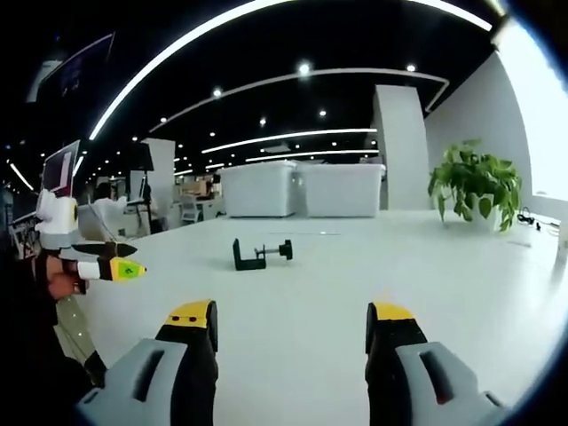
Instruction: Clamp the fixed fixture on the desktop, loosen the retaining clip, secure it to the edge of the desk, and tighten the retaining clip.
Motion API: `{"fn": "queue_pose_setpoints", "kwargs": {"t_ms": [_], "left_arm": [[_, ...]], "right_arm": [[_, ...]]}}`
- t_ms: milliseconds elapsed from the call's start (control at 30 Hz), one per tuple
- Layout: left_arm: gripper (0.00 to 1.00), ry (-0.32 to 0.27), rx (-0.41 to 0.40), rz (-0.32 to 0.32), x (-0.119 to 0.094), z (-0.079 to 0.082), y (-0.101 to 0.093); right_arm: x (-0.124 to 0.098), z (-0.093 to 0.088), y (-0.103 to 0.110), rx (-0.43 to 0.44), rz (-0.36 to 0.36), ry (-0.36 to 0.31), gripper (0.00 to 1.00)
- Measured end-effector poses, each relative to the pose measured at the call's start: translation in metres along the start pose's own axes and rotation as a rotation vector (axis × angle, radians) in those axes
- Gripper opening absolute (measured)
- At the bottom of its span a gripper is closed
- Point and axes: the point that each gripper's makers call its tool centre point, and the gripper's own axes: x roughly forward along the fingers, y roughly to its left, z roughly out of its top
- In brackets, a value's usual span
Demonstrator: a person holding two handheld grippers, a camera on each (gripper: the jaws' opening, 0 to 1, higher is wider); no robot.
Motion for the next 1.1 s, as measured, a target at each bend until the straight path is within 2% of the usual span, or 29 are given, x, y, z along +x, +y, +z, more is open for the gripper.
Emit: {"fn": "queue_pose_setpoints", "kwargs": {"t_ms": [133, 267, 533, 667, 733, 800, 933, 1100], "left_arm": [[0.76, 0.016, -0.010, 0.007, 0.012, -0.009, 0.003], [0.75, 0.017, -0.008, 0.016, 0.022, -0.010, 0.001], [0.75, -0.019, 0.028, -0.005, 0.047, -0.002, -0.009], [0.75, 0.017, 0.017, 0.008, 0.055, -0.014, -0.008], [0.75, 0.006, 0.026, 0.021, 0.051, -0.011, -0.006], [0.75, 0.008, 0.017, 0.020, 0.054, -0.011, -0.006], [0.74, 0.029, 0.020, 0.026, 0.062, -0.016, -0.003], [0.73, 0.056, 0.015, 0.035, 0.082, -0.018, 0.002]], "right_arm": [[0.007, 0.001, -0.004, 0.005, -0.012, -0.009, 0.64], [0.015, -0.004, -0.006, -0.018, -0.016, 0.008, 0.61], [0.043, -0.011, -0.005, -0.039, 0.000, -0.002, 0.61], [0.061, -0.017, -0.003, -0.062, 0.004, 0.000, 0.59], [0.066, -0.014, 0.001, -0.087, 0.020, 0.001, 0.58], [0.073, -0.009, 0.005, -0.066, 0.039, -0.025, 0.58], [0.083, -0.010, 0.007, -0.058, 0.047, -0.020, 0.58], [0.086, -0.011, 0.010, -0.057, 0.058, -0.017, 0.58]]}}
